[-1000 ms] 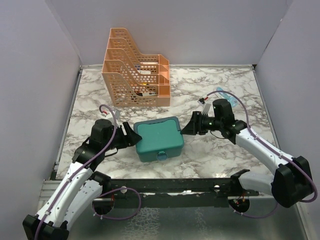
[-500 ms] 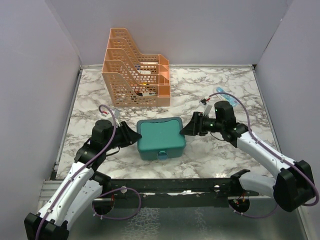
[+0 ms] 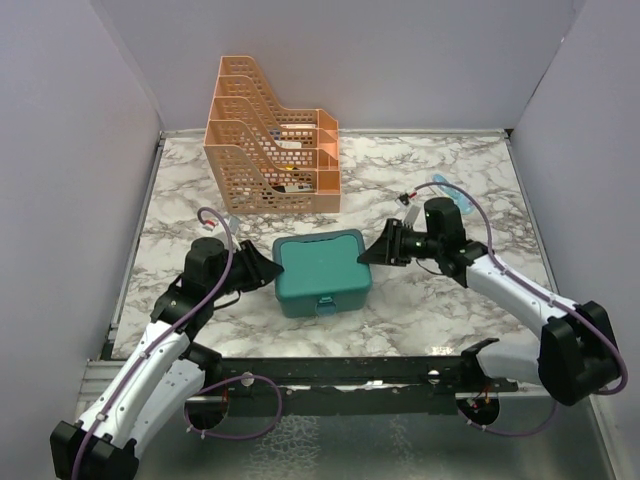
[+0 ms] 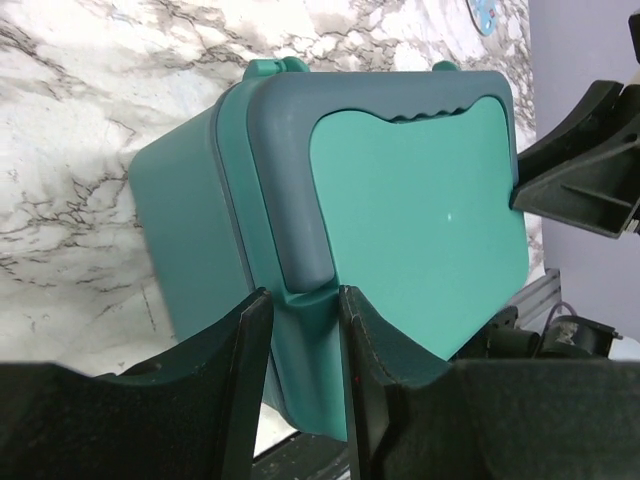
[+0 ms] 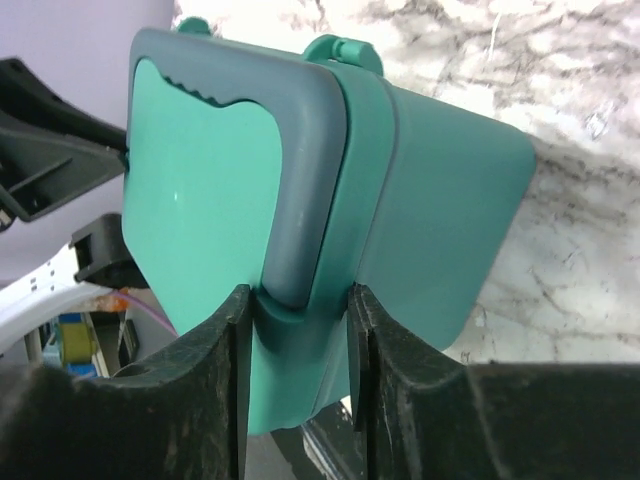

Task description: Organize the medicine kit

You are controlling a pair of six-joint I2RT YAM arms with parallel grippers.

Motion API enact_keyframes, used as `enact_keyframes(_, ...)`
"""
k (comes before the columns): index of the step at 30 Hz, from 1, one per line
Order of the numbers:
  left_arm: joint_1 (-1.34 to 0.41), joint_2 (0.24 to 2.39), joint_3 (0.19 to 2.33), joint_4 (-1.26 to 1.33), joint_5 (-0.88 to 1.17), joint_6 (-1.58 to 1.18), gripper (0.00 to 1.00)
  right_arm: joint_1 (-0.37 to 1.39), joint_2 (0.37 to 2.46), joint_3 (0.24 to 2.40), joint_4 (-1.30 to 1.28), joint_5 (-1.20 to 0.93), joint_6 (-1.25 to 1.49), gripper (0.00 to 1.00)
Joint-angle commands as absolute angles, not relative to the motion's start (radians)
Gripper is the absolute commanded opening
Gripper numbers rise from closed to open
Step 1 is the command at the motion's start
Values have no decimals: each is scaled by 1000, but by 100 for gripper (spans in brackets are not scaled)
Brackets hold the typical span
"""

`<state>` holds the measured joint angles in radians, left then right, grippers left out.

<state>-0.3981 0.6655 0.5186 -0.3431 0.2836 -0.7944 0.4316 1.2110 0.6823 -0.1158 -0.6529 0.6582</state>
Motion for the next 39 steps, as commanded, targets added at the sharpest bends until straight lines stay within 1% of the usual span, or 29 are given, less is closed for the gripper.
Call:
enact_keyframes(1,-403,706,490,-368,287,-775,34,453,1339,746,-31,-655,608,29)
enact_keyframes(7,-402,709,449,-341,94,-786,34,465,1534,907,-7,-607,549,24)
enact_keyframes(13,-401,707,422,-273,62,-787,34,468,1629,1040,5,-564,507,23)
enact_keyframes(15,-400,706,420,-272,55,-776,37,468,1619,1062,-9,-522,491,23)
enact_keyframes(17,-400,707,440,-289,49,-750,45,468,1593,1110,-100,-403,473,27)
enact_keyframes(19,-400,711,473,-330,28,-719,52,468,1551,1138,-176,-292,474,35)
enact_keyframes(21,-400,712,502,-356,25,-695,59,468,1500,1139,-216,-232,475,45)
enact_keyframes(24,-401,716,553,-383,12,-652,67,468,1420,1103,-246,-228,478,57)
enact_keyframes(26,-399,722,583,-393,-15,-606,73,468,1361,1057,-250,-245,488,66)
enact_keyframes(27,-399,727,599,-400,-35,-571,75,468,1333,1028,-242,-264,496,68)
enact_keyframes(31,-399,765,683,-407,-95,-461,79,471,1204,880,-182,-340,592,68)
enact_keyframes(34,-398,792,721,-383,-151,-409,86,489,1113,781,-148,-358,675,68)
enact_keyframes(39,-397,841,761,-316,-122,-332,91,542,993,610,-33,-400,811,69)
